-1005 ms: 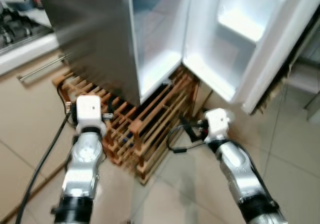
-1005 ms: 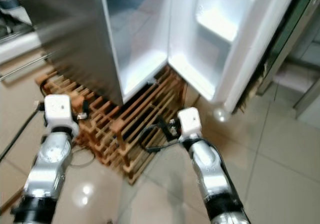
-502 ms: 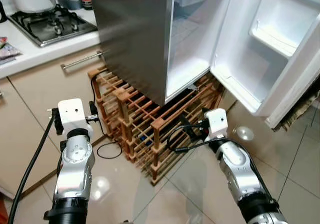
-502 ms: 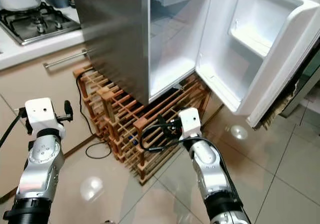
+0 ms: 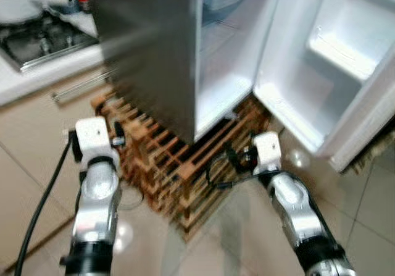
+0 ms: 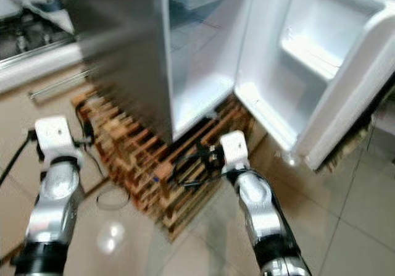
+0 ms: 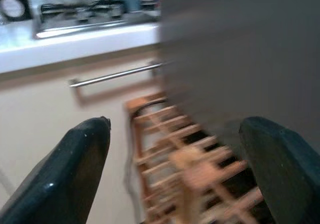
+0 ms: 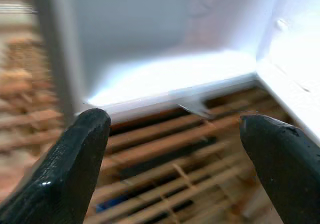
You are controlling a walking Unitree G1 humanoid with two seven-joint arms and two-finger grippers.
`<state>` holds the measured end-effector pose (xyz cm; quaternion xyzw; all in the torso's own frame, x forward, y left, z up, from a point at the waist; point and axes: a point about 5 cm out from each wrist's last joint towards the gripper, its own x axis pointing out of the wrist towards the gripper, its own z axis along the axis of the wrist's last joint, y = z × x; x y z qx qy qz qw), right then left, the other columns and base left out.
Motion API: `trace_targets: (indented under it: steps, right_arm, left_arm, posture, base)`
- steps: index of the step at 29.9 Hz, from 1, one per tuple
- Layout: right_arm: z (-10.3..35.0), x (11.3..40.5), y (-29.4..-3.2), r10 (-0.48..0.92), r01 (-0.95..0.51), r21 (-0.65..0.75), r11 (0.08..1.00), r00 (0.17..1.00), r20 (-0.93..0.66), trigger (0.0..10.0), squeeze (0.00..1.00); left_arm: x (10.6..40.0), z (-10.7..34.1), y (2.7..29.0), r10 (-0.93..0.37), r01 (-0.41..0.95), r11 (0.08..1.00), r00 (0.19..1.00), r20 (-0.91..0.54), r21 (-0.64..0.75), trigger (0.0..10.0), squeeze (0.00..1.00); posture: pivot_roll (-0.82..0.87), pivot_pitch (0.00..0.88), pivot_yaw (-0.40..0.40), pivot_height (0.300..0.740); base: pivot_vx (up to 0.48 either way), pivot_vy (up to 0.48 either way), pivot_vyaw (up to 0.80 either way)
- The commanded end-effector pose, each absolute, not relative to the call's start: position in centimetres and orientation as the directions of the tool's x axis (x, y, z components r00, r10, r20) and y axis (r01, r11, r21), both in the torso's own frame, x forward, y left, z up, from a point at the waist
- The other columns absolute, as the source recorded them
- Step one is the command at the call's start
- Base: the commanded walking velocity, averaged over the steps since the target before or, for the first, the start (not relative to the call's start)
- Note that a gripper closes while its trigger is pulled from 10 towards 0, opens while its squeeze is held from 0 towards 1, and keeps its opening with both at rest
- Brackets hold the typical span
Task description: Restocking fridge
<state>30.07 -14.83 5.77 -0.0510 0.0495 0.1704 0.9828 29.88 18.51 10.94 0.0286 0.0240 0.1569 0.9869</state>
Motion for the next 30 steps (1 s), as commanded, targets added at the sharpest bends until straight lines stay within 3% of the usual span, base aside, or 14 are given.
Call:
trace_targets:
  steps: [1,9,11,15,17,21,30]
  right_arm:
    - [6.5,30.5,-14.3,0.340,-0.345,-0.062,0.936,0.937,-0.078,10.0,0.00]
    - [6.6,30.4,-14.4,0.336,-0.339,-0.045,0.940,0.940,-0.063,10.0,0.00]
    - [6.6,30.5,-14.8,0.305,-0.307,-0.025,0.952,0.951,-0.059,10.0,0.01]
    - [6.5,30.4,-15.4,0.258,-0.258,0.006,0.966,0.965,-0.054,10.0,0.02]
    - [6.3,30.2,-15.5,0.254,-0.254,0.004,0.967,0.965,-0.058,10.0,0.02]
    - [6.0,30.2,-15.7,0.238,-0.237,0.017,0.971,0.969,-0.068,10.0,0.04]
    - [6.0,30.2,-15.6,0.241,-0.239,0.031,0.970,0.968,-0.068,10.0,0.12]
  left_arm:
    - [29.6,10.9,19.7,0.343,-0.339,0.936,0.939,-0.035,0.101,10.0,0.00]
    - [26.8,9.0,21.0,0.275,-0.264,0.949,0.961,-0.043,0.173,10.0,0.00]
    - [26.1,8.7,20.7,0.205,-0.198,0.965,0.978,-0.024,0.169,10.0,0.00]
    - [23.9,8.4,19.2,-0.053,0.053,0.980,0.999,-0.003,0.194,10.0,0.00]
    - [23.0,7.8,19.2,-0.108,0.112,0.975,0.994,-0.035,0.191,10.0,0.00]
    - [23.6,8.2,19.2,-0.051,0.053,0.985,0.999,-0.014,0.163,10.0,0.00]
    - [24.3,8.4,19.4,0.062,-0.061,0.991,0.998,-0.011,0.121,10.0,0.00]
  posture:
    - [-0.02,0.000,0.012,0.740]
    - [-0.02,0.000,0.017,0.740]
    - [-0.01,0.000,0.018,0.740]
    - [-0.01,0.000,0.017,0.740]
    - [-0.01,0.000,0.018,0.740]
    - [-0.01,0.000,0.016,0.740]
    - [-0.01,0.000,0.009,0.740]
  base:
    - [0.000,0.000,0.51]
    - [0.000,0.000,0.55]
    - [0.000,0.000,0.51]
    - [0.000,0.000,0.50]
    - [0.000,0.000,0.50]
    - [0.063,-0.073,0.50]
    - [0.169,-0.403,0.50]
